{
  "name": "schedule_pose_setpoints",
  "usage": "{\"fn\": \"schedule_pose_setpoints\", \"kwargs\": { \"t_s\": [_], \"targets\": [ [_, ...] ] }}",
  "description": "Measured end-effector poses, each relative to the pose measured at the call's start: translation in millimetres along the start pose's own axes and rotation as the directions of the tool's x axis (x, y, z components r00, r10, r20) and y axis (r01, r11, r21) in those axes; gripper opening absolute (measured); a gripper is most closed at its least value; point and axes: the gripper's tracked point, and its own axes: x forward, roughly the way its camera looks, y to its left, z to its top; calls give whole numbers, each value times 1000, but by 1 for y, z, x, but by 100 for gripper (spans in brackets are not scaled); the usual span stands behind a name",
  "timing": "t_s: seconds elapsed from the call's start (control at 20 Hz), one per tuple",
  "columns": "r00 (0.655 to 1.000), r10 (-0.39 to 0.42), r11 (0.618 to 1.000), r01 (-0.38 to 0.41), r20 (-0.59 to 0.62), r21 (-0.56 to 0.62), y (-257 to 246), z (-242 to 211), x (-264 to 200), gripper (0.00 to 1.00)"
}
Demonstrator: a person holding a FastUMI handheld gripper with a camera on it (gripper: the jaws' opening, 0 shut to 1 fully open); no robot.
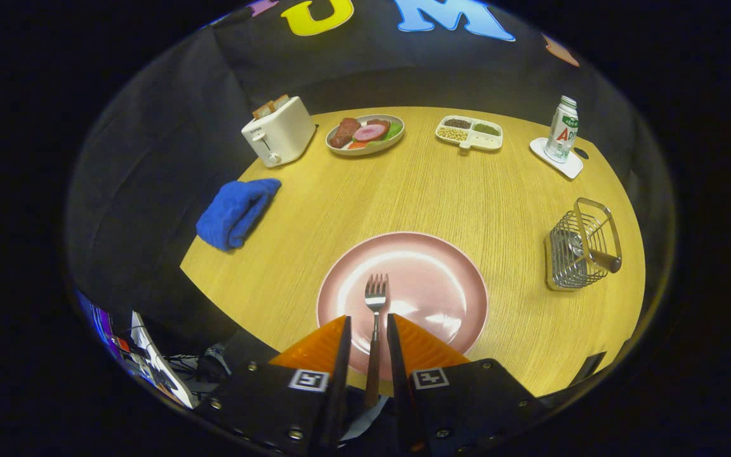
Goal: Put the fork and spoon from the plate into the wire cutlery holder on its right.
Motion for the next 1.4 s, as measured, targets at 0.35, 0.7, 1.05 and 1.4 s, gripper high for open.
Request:
{"fn": "schedule_pose_setpoints", "kwargs": {
  "t_s": [0.35,0.7,1.05,1.4],
  "targets": [
    [997,-19,1000,18,-77,-14,-4,-26,19,54],
    [984,-49,999,46,-169,-21,-18,-55,41,50],
    [977,-34,999,41,-213,31,-22,-63,46,15],
    [976,56,990,-28,-208,137,-14,-60,49,5]
  ]
}}
